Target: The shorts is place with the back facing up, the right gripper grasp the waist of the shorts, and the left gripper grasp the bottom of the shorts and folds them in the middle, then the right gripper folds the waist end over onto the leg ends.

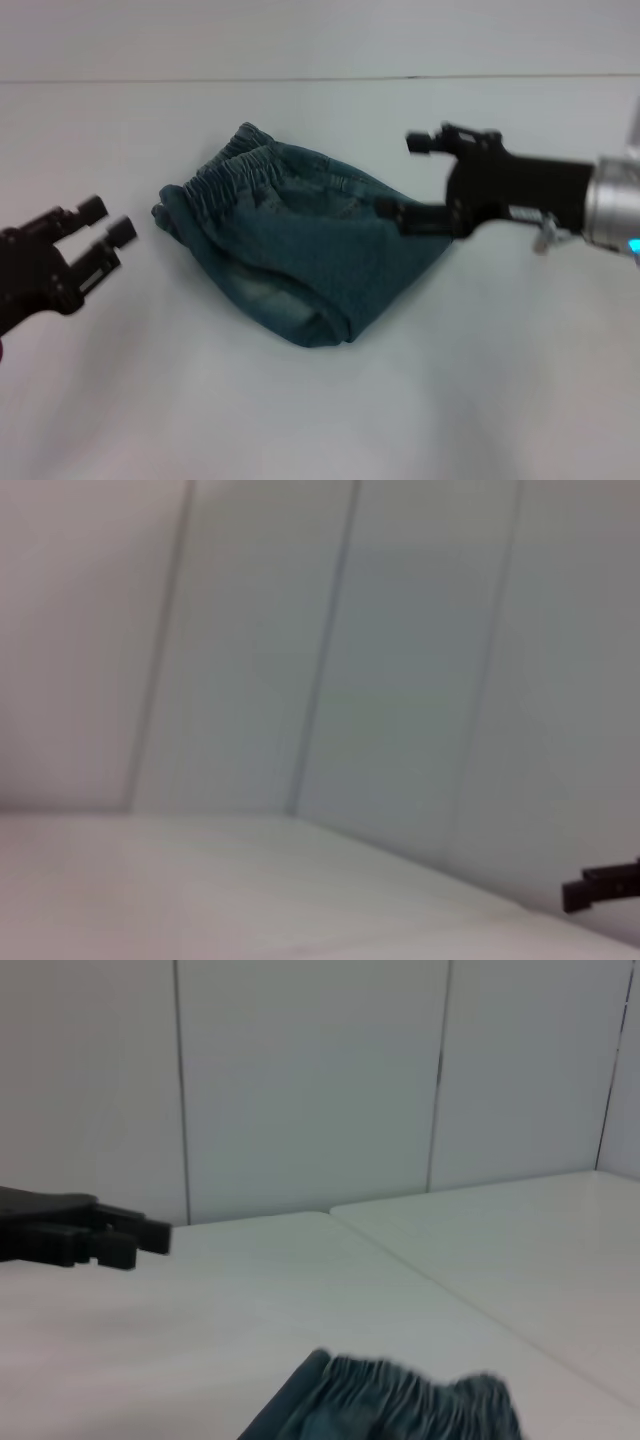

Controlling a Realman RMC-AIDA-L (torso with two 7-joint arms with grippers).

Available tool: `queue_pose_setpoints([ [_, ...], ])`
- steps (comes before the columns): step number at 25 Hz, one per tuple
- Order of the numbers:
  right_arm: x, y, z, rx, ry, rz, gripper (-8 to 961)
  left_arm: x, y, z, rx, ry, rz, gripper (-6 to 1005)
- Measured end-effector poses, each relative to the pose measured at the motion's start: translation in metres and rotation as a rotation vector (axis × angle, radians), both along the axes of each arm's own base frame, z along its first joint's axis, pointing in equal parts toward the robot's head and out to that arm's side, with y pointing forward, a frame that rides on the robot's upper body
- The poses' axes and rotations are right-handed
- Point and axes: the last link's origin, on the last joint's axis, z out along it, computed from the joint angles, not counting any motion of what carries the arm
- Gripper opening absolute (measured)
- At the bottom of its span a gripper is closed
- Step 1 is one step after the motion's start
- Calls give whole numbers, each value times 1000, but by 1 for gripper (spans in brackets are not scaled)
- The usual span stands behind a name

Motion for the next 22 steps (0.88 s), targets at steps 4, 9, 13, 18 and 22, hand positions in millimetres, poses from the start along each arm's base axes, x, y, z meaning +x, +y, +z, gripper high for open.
queue_pose_setpoints([
  [4,31,-27,-6,-16,36,-23,927,5,2,-2,-176,65,-30,513],
  [9,60,-52,-14,-29,71,-14,927,5,3,0,-257,93,-46,673],
  [13,74,-67,-12,-7,104,6,927,5,1,3,-271,96,-63,765],
  [18,83,-75,-15,-7,97,-14,927,2,-4,4,-297,114,-69,880],
  [22,89,-80,-13,12,96,-17,927,0,-8,4,-305,119,-65,898],
])
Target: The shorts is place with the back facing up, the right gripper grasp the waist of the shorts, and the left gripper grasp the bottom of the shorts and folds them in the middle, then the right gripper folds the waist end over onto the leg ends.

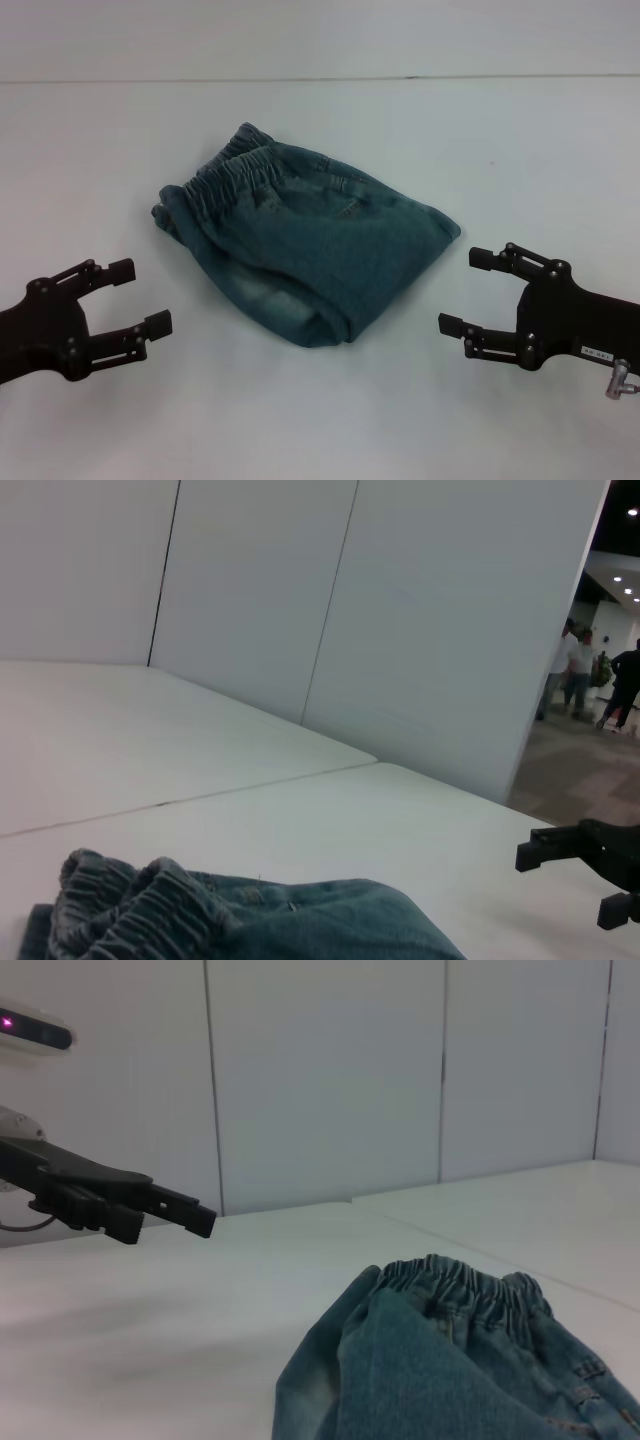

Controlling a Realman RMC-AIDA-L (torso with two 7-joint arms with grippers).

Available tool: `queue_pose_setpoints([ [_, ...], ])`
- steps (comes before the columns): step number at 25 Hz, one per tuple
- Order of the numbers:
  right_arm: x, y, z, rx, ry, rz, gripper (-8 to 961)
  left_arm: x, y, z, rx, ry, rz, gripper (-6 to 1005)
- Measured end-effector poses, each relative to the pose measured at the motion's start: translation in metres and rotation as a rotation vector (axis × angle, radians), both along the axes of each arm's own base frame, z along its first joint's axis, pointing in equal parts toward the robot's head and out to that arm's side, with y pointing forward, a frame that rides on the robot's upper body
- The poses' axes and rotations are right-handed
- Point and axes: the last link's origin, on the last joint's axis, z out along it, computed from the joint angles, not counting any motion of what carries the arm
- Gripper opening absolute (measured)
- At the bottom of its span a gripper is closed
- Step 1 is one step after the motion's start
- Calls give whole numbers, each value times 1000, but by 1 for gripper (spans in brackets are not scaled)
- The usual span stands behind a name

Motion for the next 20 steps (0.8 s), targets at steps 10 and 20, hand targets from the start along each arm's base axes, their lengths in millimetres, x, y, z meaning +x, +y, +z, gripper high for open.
queue_pose_setpoints([
  [10,1,-3,-2,11,1,15,927,0,-6,1,-27,-3,-17,902],
  [20,0,-4,-4,1,6,21,927,1,-8,1,-33,2,-20,902],
])
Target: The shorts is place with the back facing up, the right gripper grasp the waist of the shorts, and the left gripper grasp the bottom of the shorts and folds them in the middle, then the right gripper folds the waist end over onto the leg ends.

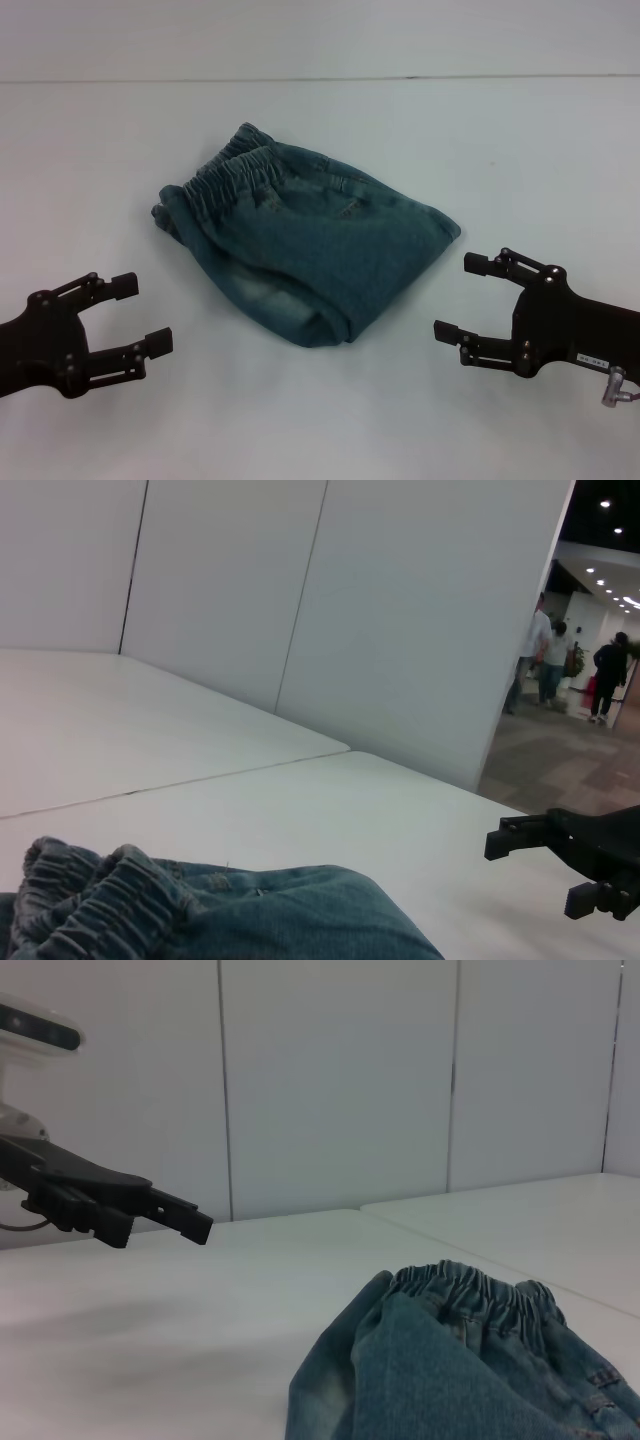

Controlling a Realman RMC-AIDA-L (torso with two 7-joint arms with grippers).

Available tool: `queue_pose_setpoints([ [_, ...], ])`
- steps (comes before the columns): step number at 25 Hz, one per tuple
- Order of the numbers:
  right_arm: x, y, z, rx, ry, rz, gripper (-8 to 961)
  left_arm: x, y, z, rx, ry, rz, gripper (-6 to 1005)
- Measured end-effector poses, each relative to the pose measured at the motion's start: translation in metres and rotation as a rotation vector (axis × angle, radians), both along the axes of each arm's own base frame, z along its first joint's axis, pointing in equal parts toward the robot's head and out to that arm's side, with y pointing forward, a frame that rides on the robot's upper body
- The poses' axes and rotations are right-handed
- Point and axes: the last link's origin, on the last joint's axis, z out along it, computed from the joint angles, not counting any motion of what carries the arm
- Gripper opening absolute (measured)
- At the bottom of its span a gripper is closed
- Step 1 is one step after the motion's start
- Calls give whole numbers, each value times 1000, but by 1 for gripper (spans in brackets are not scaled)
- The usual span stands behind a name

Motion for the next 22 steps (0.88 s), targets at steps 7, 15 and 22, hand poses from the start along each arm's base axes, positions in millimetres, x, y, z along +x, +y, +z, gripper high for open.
queue_pose_setpoints([
  [7,0,0,0,3,-3,7,927,-1,0,0,4,4,6,902],
  [15,-1,0,0,5,-2,14,927,-2,1,-1,8,7,12,902],
  [22,-2,1,0,6,1,18,927,-2,1,-1,10,8,14,902],
])
